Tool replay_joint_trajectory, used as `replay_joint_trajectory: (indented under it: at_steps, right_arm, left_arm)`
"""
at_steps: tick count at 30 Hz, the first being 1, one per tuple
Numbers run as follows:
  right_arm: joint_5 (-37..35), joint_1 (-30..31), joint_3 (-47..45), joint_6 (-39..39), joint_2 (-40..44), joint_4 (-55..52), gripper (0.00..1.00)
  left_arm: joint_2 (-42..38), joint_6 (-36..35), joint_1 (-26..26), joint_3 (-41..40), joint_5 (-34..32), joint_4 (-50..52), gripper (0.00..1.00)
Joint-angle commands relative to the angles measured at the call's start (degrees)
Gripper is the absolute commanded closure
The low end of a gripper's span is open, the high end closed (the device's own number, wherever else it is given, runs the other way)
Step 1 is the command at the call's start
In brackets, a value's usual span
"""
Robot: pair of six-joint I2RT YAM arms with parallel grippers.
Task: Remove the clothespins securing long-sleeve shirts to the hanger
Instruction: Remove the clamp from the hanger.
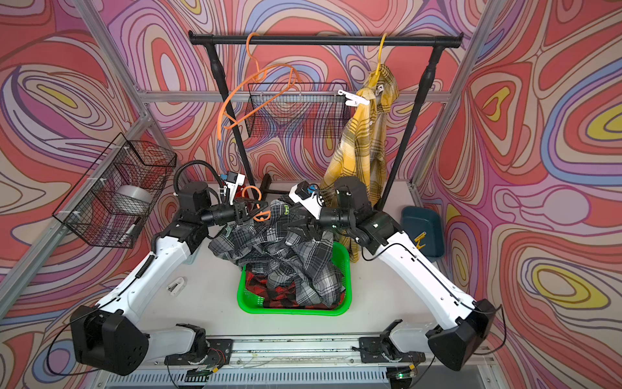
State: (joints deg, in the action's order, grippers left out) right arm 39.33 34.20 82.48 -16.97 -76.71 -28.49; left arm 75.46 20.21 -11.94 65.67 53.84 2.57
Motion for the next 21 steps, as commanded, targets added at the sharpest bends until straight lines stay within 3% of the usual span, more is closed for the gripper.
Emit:
replay_joint_trajectory:
  at_steps: [1,21]
  right_arm:
    - [-0.91,0.15,2.98,-4.84,-2.14,-3.32,0.43]
    - [-6.27,0.78,0.93,-6.22,-2.43,-1.11,0.4]
  left_arm:
    - [1.62,-2.92,0.75,3.91,7.96,3.98,1.0]
    - [6.22,-6.76,2.44,8.68,16.47,11.83,1.0]
